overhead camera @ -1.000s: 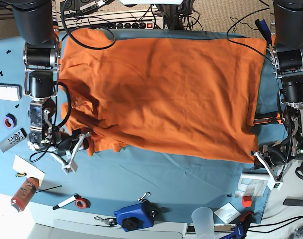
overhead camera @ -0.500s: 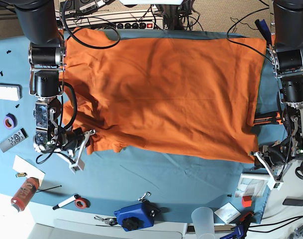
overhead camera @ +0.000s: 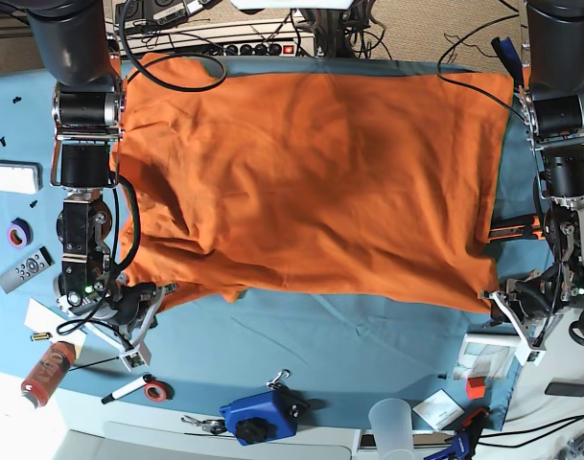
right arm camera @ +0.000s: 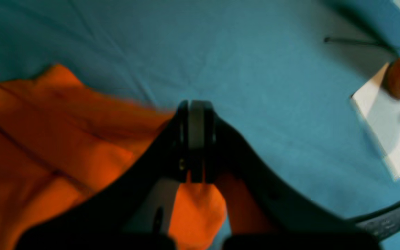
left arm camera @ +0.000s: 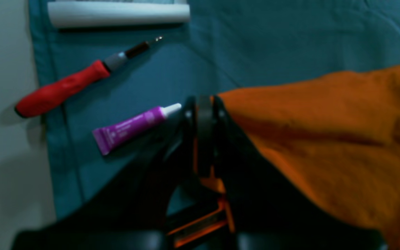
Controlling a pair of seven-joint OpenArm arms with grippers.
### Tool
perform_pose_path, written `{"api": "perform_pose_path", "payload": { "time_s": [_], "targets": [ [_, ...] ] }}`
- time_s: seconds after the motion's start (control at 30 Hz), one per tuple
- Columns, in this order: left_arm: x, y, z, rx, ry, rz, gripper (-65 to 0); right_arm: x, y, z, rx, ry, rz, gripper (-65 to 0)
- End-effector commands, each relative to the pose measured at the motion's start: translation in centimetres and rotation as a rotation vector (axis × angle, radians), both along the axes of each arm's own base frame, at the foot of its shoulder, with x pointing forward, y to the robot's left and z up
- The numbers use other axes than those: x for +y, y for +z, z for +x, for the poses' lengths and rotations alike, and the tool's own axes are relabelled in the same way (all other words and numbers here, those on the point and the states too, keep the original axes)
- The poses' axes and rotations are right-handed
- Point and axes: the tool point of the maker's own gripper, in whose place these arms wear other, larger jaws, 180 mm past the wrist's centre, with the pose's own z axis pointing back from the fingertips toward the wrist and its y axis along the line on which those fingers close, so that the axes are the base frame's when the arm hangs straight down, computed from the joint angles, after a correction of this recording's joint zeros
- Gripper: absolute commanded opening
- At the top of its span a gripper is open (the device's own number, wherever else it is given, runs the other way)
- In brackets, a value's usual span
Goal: Layout the t-shirt on the table in an organized manner, then fold the t-shirt properly
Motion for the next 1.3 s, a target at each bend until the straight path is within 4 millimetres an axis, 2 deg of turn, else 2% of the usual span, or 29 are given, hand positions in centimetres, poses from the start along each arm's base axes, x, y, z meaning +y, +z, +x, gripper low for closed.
{"api": "perform_pose_path", "payload": {
  "time_s": [0.0,0.3,0.43,0.53,0.63,0.73,0.83,0.93,1.0,1.17,1.27],
  "targets": [
    [0.6,3.0,1.7,-0.097,0.009,-0.003,-65.0,-1.1,3.1,1.6,-0.098,-0.027,-0.012,-65.0],
    [-1.4,7.2,5.2,-0.271,-0.001,-0.013,-65.0,-6.8,6.2,2.5,-0.255,-0.168,-0.081,-65.0],
    [-1.8,8.3,6.2,-0.293,0.023,0.012,-65.0,-9.1,5.0,2.3,-0.249,-0.227,-0.035,-65.0],
    [-2.0,8.4,6.3,-0.298,0.022,0.008,-65.0,-9.7,3.2,1.8,-0.204,-0.231,-0.016,-65.0],
    [-1.9,7.9,6.1,-0.279,0.022,0.012,-65.0,-9.7,2.3,1.3,-0.16,-0.231,-0.018,-65.0],
    [-1.8,7.6,5.8,-0.257,0.021,0.019,-65.0,-9.4,2.3,1.3,-0.154,-0.222,-0.004,-65.0],
    [-1.2,7.6,5.6,-0.25,0.016,0.034,-65.0,-6.7,1.6,0.9,-0.08,-0.08,0.056,-65.0],
    [0.0,7.6,5.3,-0.235,0.028,0.054,-65.0,-4.5,0.9,-0.1,0.012,0.002,0.129,-47.7],
    [1.1,7.8,5.1,-0.232,0.04,0.073,-65.0,-3.8,1.2,-0.1,0.015,0.01,0.177,-40.9],
    [4.2,8.6,4.4,-0.23,0.075,0.109,-65.0,-3.6,1.5,0.1,0.005,0.014,0.196,-40.5],
    [5.2,9.0,4.1,-0.228,0.086,0.104,-65.0,-4.2,1.0,0.2,0.005,-0.024,0.195,-40.5]
  ]
}}
